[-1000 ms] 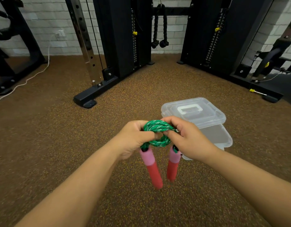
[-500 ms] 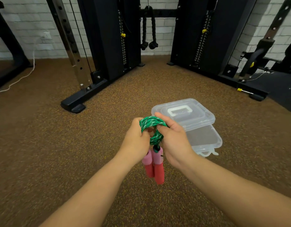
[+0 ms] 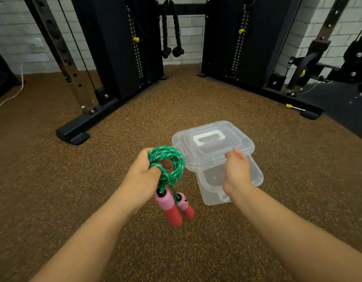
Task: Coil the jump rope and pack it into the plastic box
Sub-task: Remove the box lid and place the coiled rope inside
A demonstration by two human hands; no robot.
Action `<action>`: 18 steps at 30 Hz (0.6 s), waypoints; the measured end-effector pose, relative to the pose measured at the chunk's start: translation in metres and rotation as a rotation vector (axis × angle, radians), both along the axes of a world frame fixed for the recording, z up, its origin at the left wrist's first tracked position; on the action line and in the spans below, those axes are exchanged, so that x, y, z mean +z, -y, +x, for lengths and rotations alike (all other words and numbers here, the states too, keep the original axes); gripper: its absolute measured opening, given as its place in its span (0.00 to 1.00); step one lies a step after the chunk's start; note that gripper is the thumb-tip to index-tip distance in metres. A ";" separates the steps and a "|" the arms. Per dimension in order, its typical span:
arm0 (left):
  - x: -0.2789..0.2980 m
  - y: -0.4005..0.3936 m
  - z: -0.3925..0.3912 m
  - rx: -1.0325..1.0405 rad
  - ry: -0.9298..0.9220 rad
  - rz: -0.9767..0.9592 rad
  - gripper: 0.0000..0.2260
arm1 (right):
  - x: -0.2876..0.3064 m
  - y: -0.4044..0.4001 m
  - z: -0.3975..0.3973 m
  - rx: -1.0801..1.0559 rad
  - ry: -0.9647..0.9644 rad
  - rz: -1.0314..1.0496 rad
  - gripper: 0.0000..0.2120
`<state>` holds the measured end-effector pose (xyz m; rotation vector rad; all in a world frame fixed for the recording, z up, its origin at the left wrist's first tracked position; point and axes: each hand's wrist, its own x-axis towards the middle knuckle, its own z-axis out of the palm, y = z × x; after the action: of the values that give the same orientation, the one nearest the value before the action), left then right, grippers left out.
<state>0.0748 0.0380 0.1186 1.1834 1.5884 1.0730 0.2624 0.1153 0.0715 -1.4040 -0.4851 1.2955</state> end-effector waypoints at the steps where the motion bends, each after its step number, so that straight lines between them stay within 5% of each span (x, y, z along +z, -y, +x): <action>1: -0.002 -0.001 0.000 -0.001 0.008 -0.027 0.19 | -0.007 -0.011 0.005 -0.017 -0.001 -0.055 0.24; 8: -0.012 -0.003 -0.003 0.120 0.031 -0.166 0.16 | -0.027 -0.042 0.007 0.020 -0.228 -0.235 0.19; 18: -0.010 0.004 -0.016 0.130 0.156 -0.231 0.14 | -0.049 -0.048 -0.001 0.179 -0.326 -0.064 0.08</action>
<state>0.0588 0.0338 0.1091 0.8322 1.6337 1.0067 0.2614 0.1631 0.0230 -1.1895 -0.3555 1.6626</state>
